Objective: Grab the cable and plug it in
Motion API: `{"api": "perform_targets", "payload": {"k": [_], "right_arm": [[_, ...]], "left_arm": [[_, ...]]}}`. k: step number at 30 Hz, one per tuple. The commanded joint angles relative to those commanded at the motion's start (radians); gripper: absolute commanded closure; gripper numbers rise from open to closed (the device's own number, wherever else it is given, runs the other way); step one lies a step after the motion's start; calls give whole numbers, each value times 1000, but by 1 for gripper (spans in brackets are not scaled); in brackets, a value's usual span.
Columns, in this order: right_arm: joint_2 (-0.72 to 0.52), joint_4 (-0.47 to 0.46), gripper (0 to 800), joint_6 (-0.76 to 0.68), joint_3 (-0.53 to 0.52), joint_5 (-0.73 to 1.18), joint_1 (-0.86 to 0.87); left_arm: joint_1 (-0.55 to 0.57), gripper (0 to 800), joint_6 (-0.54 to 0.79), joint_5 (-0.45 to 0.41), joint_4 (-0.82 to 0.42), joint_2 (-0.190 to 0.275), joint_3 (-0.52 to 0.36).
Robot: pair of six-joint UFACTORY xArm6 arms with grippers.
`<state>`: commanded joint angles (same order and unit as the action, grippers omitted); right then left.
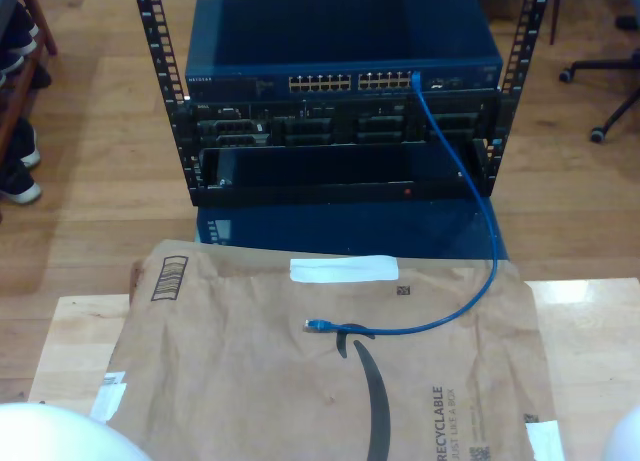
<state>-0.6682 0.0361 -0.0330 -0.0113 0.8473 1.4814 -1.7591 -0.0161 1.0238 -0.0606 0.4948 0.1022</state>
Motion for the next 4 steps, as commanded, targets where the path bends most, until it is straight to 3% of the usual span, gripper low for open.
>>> {"api": "perform_targets", "payload": {"k": [4], "right_arm": [[0,0,4,0,0,0,0]], "left_arm": [[2,0,0,0,0,-2,0]]}}
